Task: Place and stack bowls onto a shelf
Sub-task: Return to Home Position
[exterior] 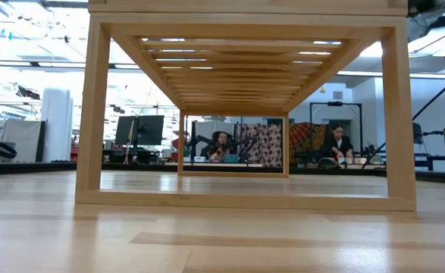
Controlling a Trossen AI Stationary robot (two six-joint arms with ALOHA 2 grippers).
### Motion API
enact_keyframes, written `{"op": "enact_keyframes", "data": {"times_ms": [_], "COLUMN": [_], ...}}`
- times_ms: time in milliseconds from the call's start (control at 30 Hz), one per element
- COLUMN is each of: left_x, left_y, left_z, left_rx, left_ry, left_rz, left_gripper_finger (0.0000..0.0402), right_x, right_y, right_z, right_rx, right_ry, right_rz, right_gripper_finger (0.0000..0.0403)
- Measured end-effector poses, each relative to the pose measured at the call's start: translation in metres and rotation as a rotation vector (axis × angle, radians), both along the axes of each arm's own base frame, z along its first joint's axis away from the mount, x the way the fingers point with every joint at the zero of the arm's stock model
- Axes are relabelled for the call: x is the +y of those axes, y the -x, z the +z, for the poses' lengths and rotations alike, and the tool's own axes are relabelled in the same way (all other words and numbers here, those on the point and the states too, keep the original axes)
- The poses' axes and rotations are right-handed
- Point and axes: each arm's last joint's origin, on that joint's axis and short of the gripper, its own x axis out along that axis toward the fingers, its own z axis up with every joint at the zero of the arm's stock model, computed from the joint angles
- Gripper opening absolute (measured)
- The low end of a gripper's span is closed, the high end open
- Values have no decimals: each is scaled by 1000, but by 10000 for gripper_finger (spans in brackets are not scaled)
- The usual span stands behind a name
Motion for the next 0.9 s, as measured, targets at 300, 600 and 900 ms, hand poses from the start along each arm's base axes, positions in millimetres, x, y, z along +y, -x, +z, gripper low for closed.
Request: {"op": "enact_keyframes", "data": {"times_ms": [300, 600, 900], "left_x": [0, 1, 3], "left_y": [-14, -30, -29], "left_z": [-4, -9, -11], "left_rx": [34, 55, 90], "left_ry": [60, 90, 55], "left_rz": [-7, 61, 108], "left_gripper_finger": [159, 159, 119], "right_x": [24, 15, 13], "right_y": [28, 23, 10], "right_z": [-34, -12, 17], "right_rx": [-168, -612, -924], "right_ry": [36, 343, 504], "right_rz": [22, 71, 126], "right_gripper_finger": [244, 244, 236]}}
